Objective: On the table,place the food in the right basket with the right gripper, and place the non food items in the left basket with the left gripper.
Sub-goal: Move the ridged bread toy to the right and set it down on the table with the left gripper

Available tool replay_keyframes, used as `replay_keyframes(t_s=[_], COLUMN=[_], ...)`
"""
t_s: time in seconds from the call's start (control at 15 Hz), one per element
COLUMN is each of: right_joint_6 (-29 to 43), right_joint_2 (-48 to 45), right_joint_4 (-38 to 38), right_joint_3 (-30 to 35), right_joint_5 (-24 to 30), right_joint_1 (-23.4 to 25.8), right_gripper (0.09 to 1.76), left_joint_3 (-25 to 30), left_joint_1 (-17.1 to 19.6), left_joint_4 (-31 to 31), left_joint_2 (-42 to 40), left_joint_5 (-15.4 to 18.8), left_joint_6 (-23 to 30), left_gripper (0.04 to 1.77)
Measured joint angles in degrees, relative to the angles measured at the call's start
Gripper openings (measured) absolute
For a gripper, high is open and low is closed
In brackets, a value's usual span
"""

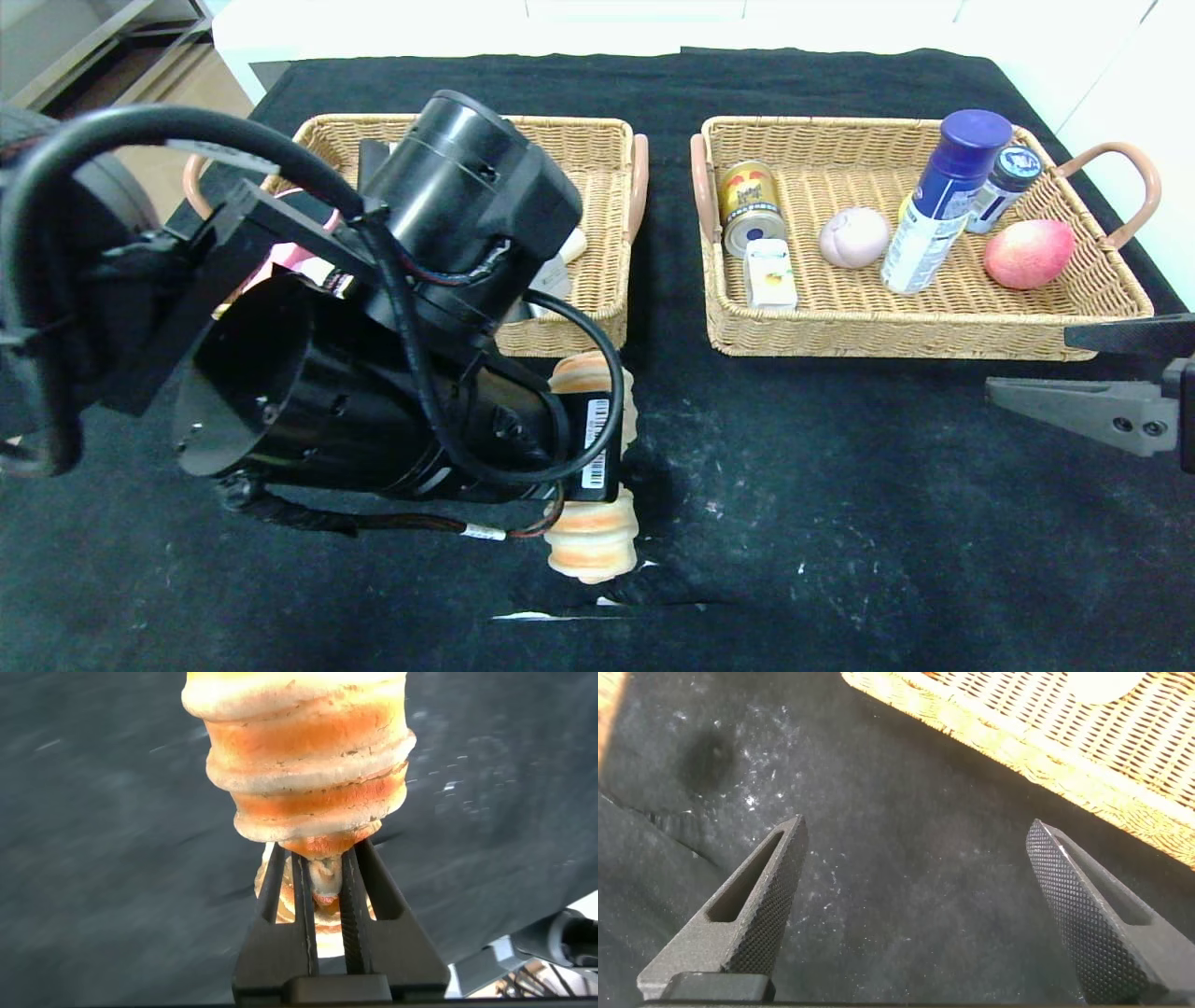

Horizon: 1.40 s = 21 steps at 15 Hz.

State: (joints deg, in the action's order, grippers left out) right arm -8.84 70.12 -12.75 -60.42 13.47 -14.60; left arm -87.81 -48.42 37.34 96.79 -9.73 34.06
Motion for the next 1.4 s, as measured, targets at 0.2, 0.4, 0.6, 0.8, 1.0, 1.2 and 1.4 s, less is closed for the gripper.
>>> replay_keyframes(t_s=[0.2,0.4,0.6,0.8,1.0,1.2,1.4], right_joint_6=[-0.02,0.00,0.02,0.00,0.00,0.02,0.00], right_joint_2=[0.11,0.11,0.11,0.11,0.02,-0.06,-0.13], right_joint_4=[0.00,-0.01,0.00,-0.01,0.00,0.00,0.00], right_joint_3=[0.00,-0.02,-0.05,-0.05,-0.06,-0.06,-0.06], right_joint_5=[0.00,-0.05,-0.05,-0.02,-0.05,0.00,0.02], right_joint_1=[0.02,0.06,0.05,0.05,0.05,0.05,0.05], right_gripper=[1.71,1.71,1.71,1.71,1.71,1.71,1.71], left_joint_3=[-4.39,-8.19,-10.48,-10.81,-11.31,-11.84,-11.69], left_joint_1=[-2.23,-4.33,-5.49,-6.73,-7.62,-7.83,-8.22], left_joint_4=[-0.11,-0.20,-1.97,-4.05,-4.24,-4.21,-4.21], left_joint_2=[4.53,9.37,12.89,14.98,16.21,16.80,16.82], left_joint_5=[0.04,0.11,0.33,0.48,0.55,0.44,0.41], left_joint_6=[1.55,2.65,3.10,3.30,3.25,3.34,3.30], left_gripper=[0.26,0.26,0.26,0.26,0.26,0.26,0.56])
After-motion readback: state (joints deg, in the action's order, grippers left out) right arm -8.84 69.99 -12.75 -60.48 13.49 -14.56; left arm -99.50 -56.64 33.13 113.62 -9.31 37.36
